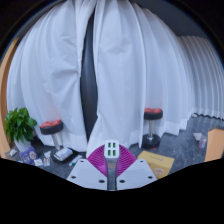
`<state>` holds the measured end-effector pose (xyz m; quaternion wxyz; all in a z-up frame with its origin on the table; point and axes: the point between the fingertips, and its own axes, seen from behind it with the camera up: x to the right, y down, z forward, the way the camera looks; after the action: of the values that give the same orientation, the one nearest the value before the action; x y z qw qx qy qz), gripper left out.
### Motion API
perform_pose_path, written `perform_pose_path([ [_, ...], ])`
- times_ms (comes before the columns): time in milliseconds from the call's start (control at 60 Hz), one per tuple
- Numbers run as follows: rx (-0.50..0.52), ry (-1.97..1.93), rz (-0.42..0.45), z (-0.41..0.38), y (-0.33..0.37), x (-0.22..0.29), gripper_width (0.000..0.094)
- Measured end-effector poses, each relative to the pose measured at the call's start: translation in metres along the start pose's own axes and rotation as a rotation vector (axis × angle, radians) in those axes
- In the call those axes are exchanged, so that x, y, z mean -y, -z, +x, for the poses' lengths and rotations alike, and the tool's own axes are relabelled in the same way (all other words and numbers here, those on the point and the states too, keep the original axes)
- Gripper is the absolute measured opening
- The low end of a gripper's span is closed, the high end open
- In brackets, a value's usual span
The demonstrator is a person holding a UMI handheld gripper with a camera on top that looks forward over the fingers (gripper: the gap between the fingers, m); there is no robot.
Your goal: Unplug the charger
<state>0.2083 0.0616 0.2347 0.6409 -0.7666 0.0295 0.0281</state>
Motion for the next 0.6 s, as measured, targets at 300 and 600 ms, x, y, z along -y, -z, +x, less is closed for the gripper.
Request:
perform_pose_path([
  [300,-0.02,-0.092,-0.404,0.06,-0.017,-0.217,0.0173],
  [600,-0.16,-0.059,-0.443,0.122,-0.012,-0.234,0.0819],
])
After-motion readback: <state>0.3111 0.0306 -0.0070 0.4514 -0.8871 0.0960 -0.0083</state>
